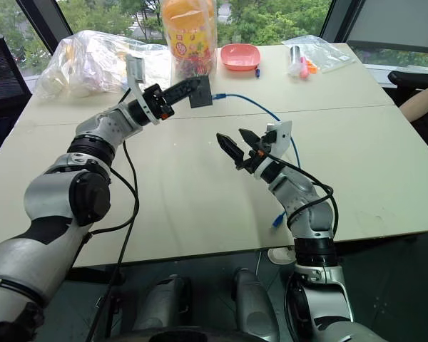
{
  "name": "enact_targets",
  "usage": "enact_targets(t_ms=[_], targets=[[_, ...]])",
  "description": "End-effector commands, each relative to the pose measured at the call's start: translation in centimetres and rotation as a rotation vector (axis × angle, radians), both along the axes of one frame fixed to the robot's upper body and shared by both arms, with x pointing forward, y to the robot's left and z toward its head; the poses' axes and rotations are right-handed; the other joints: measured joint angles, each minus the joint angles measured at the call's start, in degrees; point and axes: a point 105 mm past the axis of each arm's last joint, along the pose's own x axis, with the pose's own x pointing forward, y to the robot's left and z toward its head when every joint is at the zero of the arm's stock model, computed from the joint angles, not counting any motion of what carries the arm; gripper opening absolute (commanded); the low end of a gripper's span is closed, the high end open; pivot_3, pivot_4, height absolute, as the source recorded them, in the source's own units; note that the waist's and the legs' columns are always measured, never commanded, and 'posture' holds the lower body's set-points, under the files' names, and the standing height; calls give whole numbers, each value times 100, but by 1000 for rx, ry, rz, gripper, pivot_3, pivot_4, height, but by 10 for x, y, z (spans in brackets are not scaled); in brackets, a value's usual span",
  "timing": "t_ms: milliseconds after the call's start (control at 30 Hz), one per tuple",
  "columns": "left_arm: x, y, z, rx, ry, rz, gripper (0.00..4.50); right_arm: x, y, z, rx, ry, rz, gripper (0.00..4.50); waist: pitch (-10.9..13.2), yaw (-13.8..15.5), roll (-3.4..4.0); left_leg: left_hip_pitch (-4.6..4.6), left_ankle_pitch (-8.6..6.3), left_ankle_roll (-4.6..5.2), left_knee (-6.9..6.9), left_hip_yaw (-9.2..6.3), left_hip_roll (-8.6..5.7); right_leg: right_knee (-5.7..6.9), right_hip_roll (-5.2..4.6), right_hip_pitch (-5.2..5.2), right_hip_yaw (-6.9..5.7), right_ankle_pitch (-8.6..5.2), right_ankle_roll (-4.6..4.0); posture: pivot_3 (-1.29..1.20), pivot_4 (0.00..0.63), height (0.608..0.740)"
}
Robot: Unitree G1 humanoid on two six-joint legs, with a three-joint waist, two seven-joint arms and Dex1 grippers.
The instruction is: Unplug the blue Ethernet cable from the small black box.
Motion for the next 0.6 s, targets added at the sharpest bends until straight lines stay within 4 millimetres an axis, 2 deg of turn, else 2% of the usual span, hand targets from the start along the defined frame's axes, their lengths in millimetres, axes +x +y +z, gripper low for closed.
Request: enact_targets(t_ms=[33, 133, 300, 600], targets=[[-12, 4, 18, -95, -31, -97, 487, -4, 3, 29, 183, -14, 24, 4408, 0, 0, 0, 3, 0, 0, 0, -2, 0, 1, 1, 2, -1, 0, -2, 0, 150, 740], [-20, 3, 18, -125, -15, -168, 487, -4, 9, 41, 286, -14, 57, 4408, 0, -1, 0, 5, 0, 0, 0, -2, 0, 4, 1, 2, 0, 1, -2, 0, 150, 740], [-32, 4, 16, -156, 12, -258, 487, -4, 13, 54, 353, -27, 77, 4408, 0, 0, 1, 1, 0, 0, -2, -2, 0, 4, 1, 0, 0, -1, 1, 0, 150, 740], [-37, 0, 16, -164, 33, -291, 487, -8, 21, 56, 342, -46, 105, 4408, 0, 0, 1, -1, 0, 0, -1, -6, -1, 4, 1, 0, -2, -1, 1, 0, 150, 740]])
